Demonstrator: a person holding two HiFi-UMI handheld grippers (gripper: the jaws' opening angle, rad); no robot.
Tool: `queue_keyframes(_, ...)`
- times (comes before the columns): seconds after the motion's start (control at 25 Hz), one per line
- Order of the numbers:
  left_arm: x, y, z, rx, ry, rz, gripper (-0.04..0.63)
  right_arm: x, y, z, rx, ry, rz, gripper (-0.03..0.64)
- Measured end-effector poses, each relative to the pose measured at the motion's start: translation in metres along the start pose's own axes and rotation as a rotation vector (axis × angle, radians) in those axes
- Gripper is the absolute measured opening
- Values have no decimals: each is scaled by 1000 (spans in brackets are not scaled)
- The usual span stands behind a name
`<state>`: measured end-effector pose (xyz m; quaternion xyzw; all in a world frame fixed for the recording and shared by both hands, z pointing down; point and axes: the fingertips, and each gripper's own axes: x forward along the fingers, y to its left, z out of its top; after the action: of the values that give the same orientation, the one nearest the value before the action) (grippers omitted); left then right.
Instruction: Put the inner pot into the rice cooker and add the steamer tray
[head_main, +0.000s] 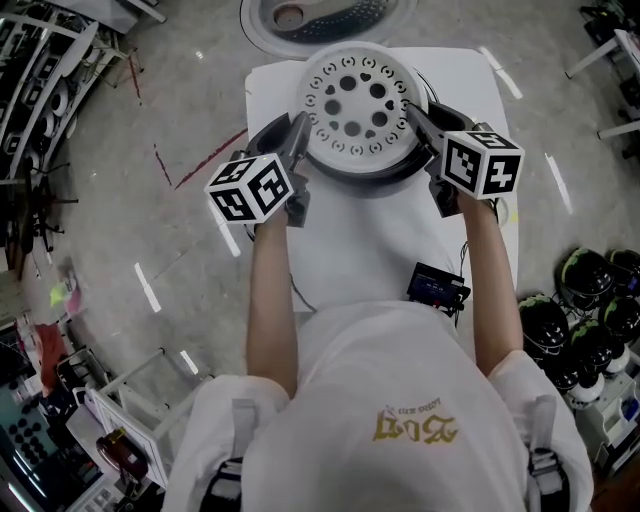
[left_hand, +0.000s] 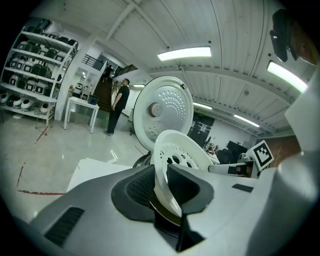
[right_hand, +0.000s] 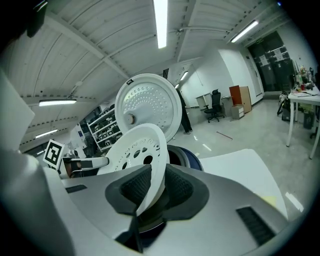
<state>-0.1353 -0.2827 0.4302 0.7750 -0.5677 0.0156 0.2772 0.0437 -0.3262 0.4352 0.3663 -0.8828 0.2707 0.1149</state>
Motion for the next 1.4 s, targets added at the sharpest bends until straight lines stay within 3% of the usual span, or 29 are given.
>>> queue_keyframes(0.28, 17, 6, -15, 88, 69, 67, 127, 6, -11, -5, -26, 24, -14, 153)
queue_keyframes(0.44, 15, 17, -9, 95, 42, 91, 199, 11, -11, -2, -29, 6, -40, 190)
queue_keyframes(0.8, 11, 13, -12, 102, 22, 93, 205, -7, -20, 3, -54, -52, -117, 206)
queue_keyframes(1.04, -2, 7, -13, 120, -10, 55, 176, -25, -16, -20, 88, -98, -140, 160)
queue_keyframes(1.2, -19, -8, -26, 110, -7, 3, 140, -52, -2, -45, 129, -119, -172, 131)
queue_keyframes(1.4, -38, -33, -44, 117, 6, -83, 101, -79, 23, -70, 236, -152, -146, 12)
